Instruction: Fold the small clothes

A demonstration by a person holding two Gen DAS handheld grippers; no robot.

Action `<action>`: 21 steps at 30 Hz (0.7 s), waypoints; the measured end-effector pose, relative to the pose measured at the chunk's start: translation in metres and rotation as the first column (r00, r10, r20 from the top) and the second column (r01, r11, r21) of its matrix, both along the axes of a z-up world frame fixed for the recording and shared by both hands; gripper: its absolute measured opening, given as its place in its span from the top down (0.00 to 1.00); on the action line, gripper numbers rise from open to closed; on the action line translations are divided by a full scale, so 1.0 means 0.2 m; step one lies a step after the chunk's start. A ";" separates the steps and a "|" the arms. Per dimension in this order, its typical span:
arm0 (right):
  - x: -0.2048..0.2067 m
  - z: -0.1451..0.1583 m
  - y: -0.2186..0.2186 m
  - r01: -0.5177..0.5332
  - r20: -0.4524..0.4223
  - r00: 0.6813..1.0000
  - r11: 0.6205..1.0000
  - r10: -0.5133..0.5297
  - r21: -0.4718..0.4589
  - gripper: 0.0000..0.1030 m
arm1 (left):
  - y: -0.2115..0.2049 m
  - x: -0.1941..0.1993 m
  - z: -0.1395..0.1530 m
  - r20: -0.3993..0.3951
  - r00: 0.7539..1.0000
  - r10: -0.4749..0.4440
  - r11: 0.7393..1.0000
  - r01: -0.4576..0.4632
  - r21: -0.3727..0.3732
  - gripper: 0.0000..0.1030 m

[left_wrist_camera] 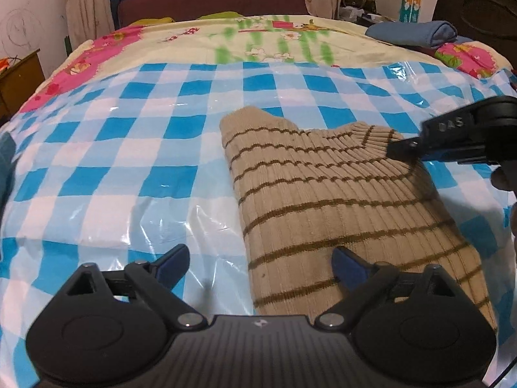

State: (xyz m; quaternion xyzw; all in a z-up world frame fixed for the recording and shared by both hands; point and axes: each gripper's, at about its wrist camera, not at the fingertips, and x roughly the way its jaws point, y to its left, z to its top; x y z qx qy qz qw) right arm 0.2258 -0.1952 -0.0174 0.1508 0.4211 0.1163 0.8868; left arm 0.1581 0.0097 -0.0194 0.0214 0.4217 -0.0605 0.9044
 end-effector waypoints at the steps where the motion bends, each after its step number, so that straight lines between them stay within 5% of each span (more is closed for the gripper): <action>1: 0.00 0.01 -0.03 0.005 0.002 1.000 1.000 -0.005 0.021 0.91 | 0.01 0.00 0.00 0.004 1.000 0.003 1.000 -0.003 -0.017 0.02; 6: 0.00 0.10 -0.17 0.093 0.082 0.991 0.989 -0.103 0.118 0.92 | 0.01 0.01 0.03 0.102 0.994 0.041 0.999 -0.038 -0.033 0.02; 11: 0.08 -0.06 -0.06 0.071 0.021 0.997 0.997 -0.070 -0.044 0.92 | -0.03 0.05 -0.05 0.047 0.998 0.033 0.999 -0.032 -0.028 0.01; 15: 0.05 -0.08 -0.12 0.105 0.002 0.994 0.994 -0.105 -0.012 0.88 | -0.01 0.03 -0.03 0.050 0.998 0.033 0.998 -0.031 -0.050 0.01; 21: -0.01 0.09 -0.08 0.101 0.095 0.991 0.989 -0.091 -0.108 0.82 | -0.01 0.04 -0.04 0.046 0.999 0.025 0.998 -0.022 -0.051 0.01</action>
